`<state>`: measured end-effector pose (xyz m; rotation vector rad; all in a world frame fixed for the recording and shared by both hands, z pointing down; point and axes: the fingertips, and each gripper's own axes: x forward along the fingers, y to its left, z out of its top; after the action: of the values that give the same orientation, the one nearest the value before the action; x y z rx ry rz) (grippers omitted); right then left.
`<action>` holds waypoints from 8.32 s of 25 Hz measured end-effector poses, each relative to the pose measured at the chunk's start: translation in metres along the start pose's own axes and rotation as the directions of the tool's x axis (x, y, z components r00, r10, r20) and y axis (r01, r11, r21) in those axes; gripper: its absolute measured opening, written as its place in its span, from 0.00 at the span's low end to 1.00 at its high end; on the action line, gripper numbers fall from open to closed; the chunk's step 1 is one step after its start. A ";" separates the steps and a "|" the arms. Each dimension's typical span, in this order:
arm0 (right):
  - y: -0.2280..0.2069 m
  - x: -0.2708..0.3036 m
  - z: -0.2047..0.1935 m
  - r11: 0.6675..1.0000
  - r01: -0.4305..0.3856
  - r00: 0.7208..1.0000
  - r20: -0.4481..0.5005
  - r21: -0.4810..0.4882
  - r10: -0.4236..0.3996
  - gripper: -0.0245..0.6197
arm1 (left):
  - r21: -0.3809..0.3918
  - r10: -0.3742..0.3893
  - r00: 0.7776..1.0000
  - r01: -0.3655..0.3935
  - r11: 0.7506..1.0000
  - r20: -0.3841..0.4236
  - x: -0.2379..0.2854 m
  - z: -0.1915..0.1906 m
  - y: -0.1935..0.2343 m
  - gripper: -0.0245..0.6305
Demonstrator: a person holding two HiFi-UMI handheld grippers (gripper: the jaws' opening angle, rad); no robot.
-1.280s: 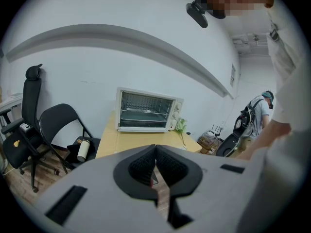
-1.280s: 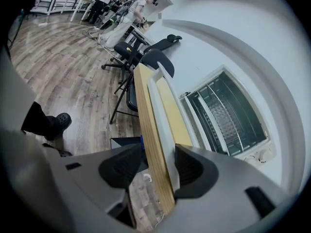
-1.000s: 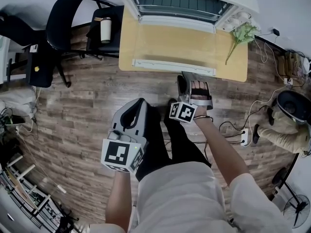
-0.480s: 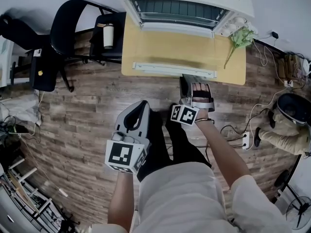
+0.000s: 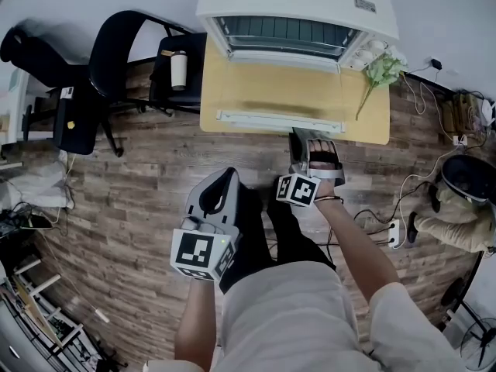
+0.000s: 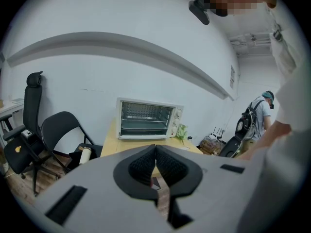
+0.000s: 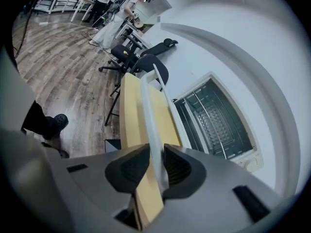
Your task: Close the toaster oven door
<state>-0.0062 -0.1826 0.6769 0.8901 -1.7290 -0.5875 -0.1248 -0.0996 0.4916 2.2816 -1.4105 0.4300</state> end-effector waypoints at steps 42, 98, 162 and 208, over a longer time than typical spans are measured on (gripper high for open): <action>-0.109 -0.030 0.033 0.995 0.102 0.994 0.051 -0.013 -0.102 0.16 | 0.064 0.003 0.986 -0.014 0.998 0.169 -0.020 0.087 -0.006 0.05; -0.221 0.005 0.051 0.997 0.071 0.991 0.113 0.015 -0.072 0.17 | 0.110 -0.037 0.969 0.010 0.994 0.246 -0.004 0.144 0.001 0.05; -0.246 0.014 0.052 0.989 0.088 0.983 0.150 0.115 -0.105 0.19 | 0.115 0.026 0.967 -0.057 0.992 0.253 -0.030 0.142 0.004 0.05; -0.215 -0.217 0.108 0.685 -0.324 0.841 0.531 0.652 -0.108 0.07 | 0.098 -0.101 0.951 0.075 0.992 0.291 -0.044 0.146 -0.058 0.05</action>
<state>-0.0114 -0.1430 0.3555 1.2201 -2.6067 -0.0052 -0.0858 -0.1165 0.3343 2.5514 -1.4423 0.1257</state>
